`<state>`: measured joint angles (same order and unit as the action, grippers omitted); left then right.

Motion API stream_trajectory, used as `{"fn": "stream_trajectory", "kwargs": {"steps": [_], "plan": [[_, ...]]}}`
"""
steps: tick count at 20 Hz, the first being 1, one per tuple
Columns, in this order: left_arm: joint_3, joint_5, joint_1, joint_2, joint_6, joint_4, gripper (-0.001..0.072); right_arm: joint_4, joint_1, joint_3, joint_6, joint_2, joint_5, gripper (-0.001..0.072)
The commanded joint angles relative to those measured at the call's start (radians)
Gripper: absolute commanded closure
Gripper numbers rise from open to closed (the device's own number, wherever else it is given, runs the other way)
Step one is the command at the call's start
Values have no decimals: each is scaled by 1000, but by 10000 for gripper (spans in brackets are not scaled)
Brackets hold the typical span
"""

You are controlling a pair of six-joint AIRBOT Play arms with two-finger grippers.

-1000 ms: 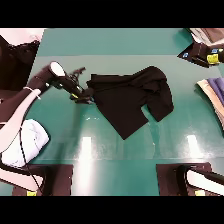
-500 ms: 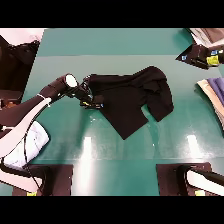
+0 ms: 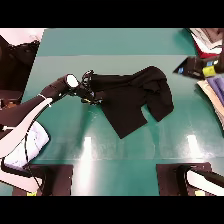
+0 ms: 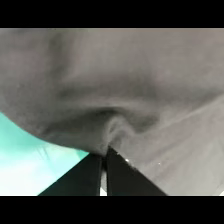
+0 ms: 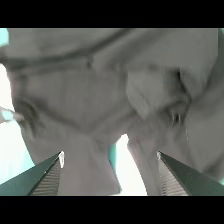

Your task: Fold the shirts.

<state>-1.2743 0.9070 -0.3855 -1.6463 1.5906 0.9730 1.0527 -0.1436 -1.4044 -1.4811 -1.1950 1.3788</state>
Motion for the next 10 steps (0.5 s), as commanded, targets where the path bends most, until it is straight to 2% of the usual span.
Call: {"fn": "stream_trajectory", "kwargs": {"steps": [1, 3, 6, 7, 8, 10], "plan": [[-49, 69, 0, 4, -38, 31, 684, 140, 10, 199, -69, 48, 26, 56], [-80, 96, 0, 16, -55, 39, 684, 186, 11, 349, -114, 74, 6, 57], [-94, 97, 0, 35, -55, 42, 684, 169, 20, 531, -162, 83, -83, 66], [-94, 101, 0, 37, -55, 42, 683, 169, 32, 574, -169, 83, -122, 183], [-94, 108, 0, 37, -55, 42, 684, 168, 43, 604, -173, 83, -160, 216], [-94, 119, 0, 37, -55, 42, 683, 169, 74, 645, -205, 83, -230, 216]]}}
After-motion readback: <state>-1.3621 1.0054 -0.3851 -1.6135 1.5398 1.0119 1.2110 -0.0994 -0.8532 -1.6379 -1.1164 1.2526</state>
